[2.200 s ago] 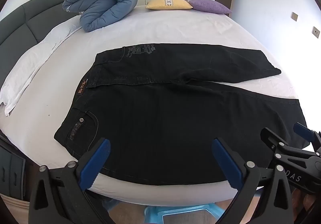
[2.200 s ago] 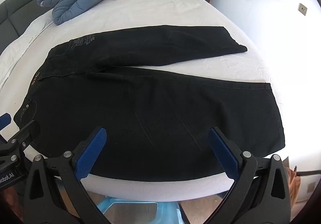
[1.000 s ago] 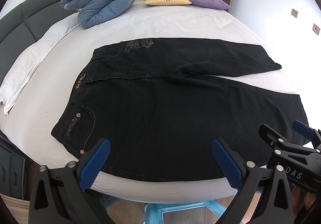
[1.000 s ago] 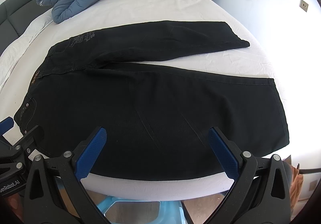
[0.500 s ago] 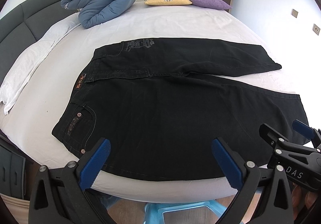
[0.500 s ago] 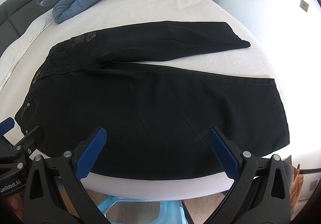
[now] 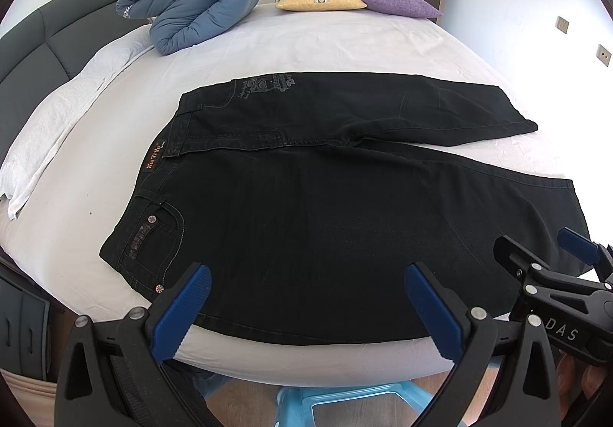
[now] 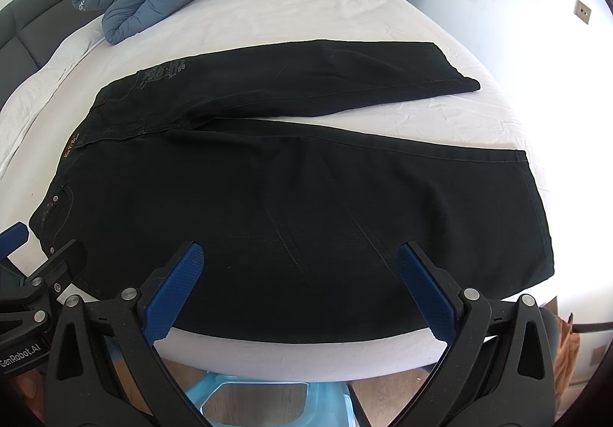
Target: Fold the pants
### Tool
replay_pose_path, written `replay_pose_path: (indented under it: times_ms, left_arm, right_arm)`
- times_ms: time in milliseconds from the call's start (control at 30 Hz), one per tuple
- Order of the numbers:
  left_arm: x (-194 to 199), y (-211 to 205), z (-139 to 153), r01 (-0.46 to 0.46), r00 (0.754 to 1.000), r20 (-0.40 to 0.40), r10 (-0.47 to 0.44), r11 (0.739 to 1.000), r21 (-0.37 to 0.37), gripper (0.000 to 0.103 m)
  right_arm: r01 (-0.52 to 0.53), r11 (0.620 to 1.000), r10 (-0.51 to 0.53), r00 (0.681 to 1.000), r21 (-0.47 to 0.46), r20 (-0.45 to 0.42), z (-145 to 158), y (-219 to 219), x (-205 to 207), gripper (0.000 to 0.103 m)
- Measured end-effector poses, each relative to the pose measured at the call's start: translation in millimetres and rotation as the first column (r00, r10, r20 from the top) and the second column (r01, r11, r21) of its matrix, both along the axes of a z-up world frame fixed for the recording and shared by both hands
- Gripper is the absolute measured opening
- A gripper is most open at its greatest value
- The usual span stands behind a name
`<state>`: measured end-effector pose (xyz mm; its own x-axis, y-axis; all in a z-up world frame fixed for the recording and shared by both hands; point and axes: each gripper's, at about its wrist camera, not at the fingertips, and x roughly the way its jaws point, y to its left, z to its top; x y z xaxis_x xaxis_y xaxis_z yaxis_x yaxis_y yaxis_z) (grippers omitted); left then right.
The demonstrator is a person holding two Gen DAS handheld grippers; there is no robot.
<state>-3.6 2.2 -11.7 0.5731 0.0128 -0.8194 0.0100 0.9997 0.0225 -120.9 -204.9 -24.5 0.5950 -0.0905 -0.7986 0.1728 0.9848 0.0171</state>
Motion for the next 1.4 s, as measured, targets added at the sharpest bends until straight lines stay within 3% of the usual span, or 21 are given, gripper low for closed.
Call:
replay_pose_path:
  times_ms: [1000, 1133, 1267, 1400]
  left_arm:
    - [12.7, 9.1, -3.5, 0.016, 1.000, 0.022, -0.017, 1.000, 0.021, 0.103]
    - [36.0, 23.6, -1.4, 0.066, 0.998, 0.015, -0.066, 0.998, 0.011, 0.103]
    - [59.2, 32.6, 0.5, 0.109, 0.991, 0.059, -0.118, 0.984, 0.139, 0.103]
    - [83.6, 50.7, 2.4, 0.077, 0.993, 0.080, -0.092, 0.982, 0.170, 0.103]
  right_arm:
    - [-0.045, 0.998, 0.045, 0.999, 0.050, -0.007, -2.6, -2.5, 9.7, 0.103]
    - [-0.137, 0.978, 0.126, 0.989, 0.158, 0.074, 13.3, -15.1, 20.6, 0.103]
    - [-0.246, 0.948, 0.208, 0.959, 0.201, 0.193, 39.8, -27.9, 45.8, 0.103]
    - [-0.283, 0.918, 0.231, 0.951, 0.278, 0.204, 52.0, -47.4, 91.7, 0.103]
